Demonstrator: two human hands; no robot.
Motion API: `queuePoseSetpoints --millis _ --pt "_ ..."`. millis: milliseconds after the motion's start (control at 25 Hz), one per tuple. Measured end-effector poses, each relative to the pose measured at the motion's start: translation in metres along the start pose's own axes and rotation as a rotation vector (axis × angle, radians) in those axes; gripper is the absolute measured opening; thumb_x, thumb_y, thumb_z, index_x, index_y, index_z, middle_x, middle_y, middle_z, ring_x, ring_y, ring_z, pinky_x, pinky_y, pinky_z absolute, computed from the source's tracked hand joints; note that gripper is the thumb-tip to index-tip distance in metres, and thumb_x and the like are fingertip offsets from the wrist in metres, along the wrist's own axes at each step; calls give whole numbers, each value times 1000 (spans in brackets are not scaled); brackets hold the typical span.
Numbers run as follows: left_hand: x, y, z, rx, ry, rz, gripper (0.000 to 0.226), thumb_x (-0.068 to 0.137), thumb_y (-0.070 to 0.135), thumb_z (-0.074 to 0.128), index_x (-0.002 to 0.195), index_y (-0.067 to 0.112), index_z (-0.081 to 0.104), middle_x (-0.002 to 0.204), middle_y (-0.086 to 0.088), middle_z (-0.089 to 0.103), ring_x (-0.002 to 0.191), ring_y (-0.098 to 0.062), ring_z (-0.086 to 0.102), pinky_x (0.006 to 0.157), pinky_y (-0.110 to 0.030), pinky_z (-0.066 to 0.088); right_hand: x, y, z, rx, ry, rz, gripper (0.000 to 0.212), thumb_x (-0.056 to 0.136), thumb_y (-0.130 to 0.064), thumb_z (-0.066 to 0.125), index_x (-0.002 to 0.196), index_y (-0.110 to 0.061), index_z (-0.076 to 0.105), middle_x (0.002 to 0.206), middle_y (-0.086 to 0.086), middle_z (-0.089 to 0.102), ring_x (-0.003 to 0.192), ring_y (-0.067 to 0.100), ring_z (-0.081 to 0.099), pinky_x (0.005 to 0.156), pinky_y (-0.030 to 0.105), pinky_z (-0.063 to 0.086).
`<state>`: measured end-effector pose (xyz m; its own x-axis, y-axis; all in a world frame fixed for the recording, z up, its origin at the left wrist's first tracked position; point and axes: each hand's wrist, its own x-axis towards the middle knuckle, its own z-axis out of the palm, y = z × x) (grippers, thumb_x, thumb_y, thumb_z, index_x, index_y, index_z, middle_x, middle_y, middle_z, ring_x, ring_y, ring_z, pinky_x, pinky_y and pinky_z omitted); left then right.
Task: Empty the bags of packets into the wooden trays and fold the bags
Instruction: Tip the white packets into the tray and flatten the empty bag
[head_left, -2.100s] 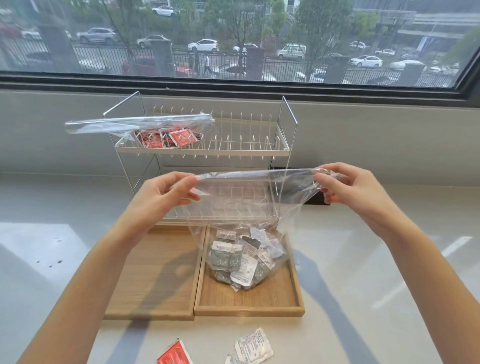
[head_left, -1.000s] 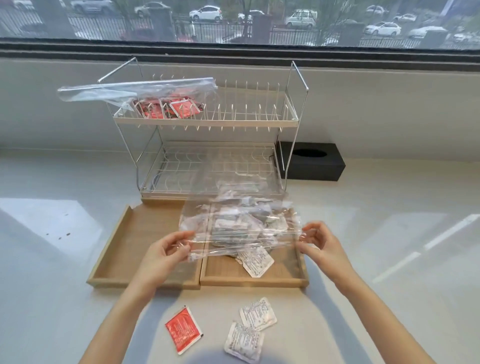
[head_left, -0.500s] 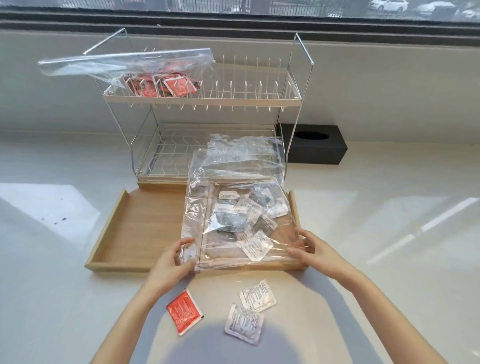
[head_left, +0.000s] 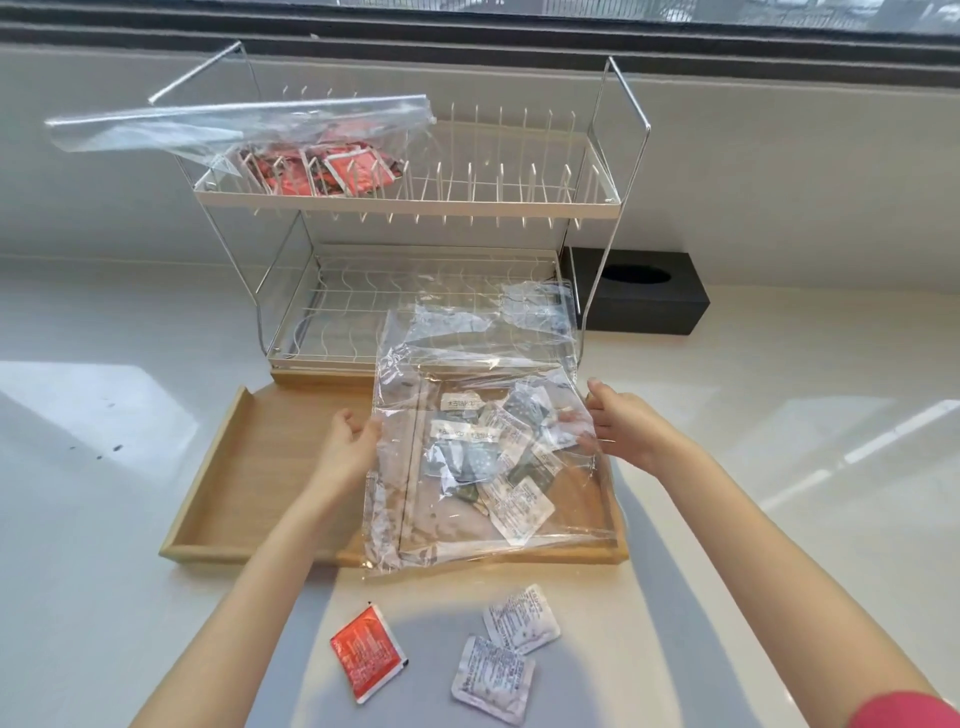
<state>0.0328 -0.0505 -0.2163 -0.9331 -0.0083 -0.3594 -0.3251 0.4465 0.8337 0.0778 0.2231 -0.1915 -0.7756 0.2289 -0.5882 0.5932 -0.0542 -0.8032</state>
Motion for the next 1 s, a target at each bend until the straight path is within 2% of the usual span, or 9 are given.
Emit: queuePoseSetpoints --millis 80,160,200,280,520,640,800,880,1000 --pt "13 1 3 -44 20 -62 49 95 28 35 136 3 26 131 -18 49 116 -30 51 100 -35 43 7 -4 3 51 -23 32 33 94 -32 41 98 -5 59 79 5 68 66 15 62 63 25 47" --pt "19 3 8 -66 27 -81 38 96 24 33 124 0 40 91 -11 61 78 -22 59 65 -18 52 12 -4 7 96 3 41 30 92 -29 50 96 -2 60 66 2 70 58 13 63 57 23 48" --pt "20 2 10 -53 31 -67 32 96 20 33 116 -2 46 75 -5 55 64 -16 53 49 -13 47 14 -4 9 106 27 38 28 90 -27 53 93 -1 61 58 1 69 54 13 62 53 22 48" --pt "20 0 12 -47 51 -34 23 96 16 35 102 1 51 66 -1 48 56 -13 44 38 -12 39 17 -4 12 154 81 9 23 88 -19 58 94 3 63 51 0 67 47 13 61 42 16 48" --pt "17 -16 -1 -49 139 99 26 94 17 41 69 19 47 60 0 47 51 -17 40 48 -30 31 11 9 4 29 201 -172 25 90 -13 53 106 5 60 70 3 55 61 13 49 44 9 44" --pt "10 -20 -1 -70 124 145 28 93 17 42 66 21 45 59 -1 49 49 -15 39 46 -28 31 5 11 3 -19 256 -216 26 92 -17 49 109 1 58 76 5 57 66 14 52 52 14 48" --pt "-1 -24 1 -172 173 192 21 95 16 38 77 15 50 58 -3 45 51 -17 40 41 -17 37 -18 20 6 -65 88 -95 22 93 -26 46 108 -11 51 79 2 53 63 11 50 46 13 46" --pt "-4 -29 0 -169 207 217 17 95 20 37 85 15 50 59 -2 46 55 -20 41 48 -26 37 -26 29 7 -32 56 -95 21 92 -21 49 108 -8 53 74 1 53 60 10 49 43 10 45" --pt "-13 -31 4 -117 221 253 23 95 25 36 73 25 44 58 -2 45 53 -23 41 50 -35 31 -29 37 8 51 163 -179 14 90 -14 53 99 -4 58 64 0 52 43 1 50 39 9 40"
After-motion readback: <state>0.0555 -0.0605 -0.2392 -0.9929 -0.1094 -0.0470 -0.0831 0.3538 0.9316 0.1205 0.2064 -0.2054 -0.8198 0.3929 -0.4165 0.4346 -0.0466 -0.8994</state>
